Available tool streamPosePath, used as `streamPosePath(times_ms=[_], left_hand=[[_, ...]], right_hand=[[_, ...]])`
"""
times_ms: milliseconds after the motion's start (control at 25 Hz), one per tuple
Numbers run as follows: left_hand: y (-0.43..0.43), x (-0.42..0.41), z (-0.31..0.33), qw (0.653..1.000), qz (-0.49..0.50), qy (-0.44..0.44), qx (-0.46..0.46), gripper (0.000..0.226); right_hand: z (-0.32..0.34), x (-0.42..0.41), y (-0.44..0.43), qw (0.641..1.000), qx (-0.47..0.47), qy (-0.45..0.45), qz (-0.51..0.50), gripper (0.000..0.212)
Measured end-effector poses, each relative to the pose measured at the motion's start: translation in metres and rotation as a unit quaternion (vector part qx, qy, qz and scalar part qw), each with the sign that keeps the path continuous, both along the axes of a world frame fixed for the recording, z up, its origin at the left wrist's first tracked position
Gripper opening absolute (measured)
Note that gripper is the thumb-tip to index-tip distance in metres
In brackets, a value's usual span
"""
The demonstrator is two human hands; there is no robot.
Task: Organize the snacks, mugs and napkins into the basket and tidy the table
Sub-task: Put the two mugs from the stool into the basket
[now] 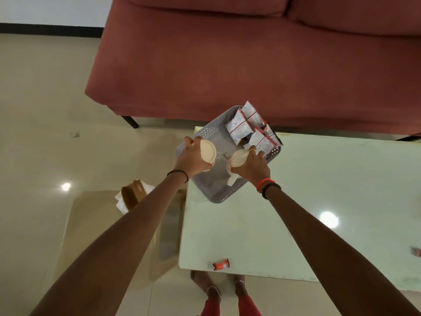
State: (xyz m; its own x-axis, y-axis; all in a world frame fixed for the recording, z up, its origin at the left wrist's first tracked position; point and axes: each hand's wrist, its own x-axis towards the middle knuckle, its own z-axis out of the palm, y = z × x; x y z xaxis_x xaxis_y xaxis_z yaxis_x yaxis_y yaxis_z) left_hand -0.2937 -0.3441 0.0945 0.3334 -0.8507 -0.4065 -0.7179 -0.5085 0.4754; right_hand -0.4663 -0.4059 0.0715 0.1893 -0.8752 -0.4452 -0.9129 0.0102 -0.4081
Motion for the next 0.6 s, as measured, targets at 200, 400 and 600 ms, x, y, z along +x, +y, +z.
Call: streamPosePath(times_ms=[200,400,600], left_hand=[[-0.052,-0.012,-0.056,1.0,-0.012,0.005,0.016,0.091],[-0.079,-0.012,-0.09,1.0,-0.017,-0.005,0.025,0.093],[-0.096,-0.007,-0.103,0.999,-0.032,0.019,0.026,0.092]], right_hand=[[-0.035,-0.001,-0.018,1.0,-0.003,0.003,0.016,0.093],[-0.054,0.0,-0.03,1.0,0.003,-0.001,0.024,0.094],[-0.065,0.0,-0.036,1.0,0.011,0.01,0.022,0.092]])
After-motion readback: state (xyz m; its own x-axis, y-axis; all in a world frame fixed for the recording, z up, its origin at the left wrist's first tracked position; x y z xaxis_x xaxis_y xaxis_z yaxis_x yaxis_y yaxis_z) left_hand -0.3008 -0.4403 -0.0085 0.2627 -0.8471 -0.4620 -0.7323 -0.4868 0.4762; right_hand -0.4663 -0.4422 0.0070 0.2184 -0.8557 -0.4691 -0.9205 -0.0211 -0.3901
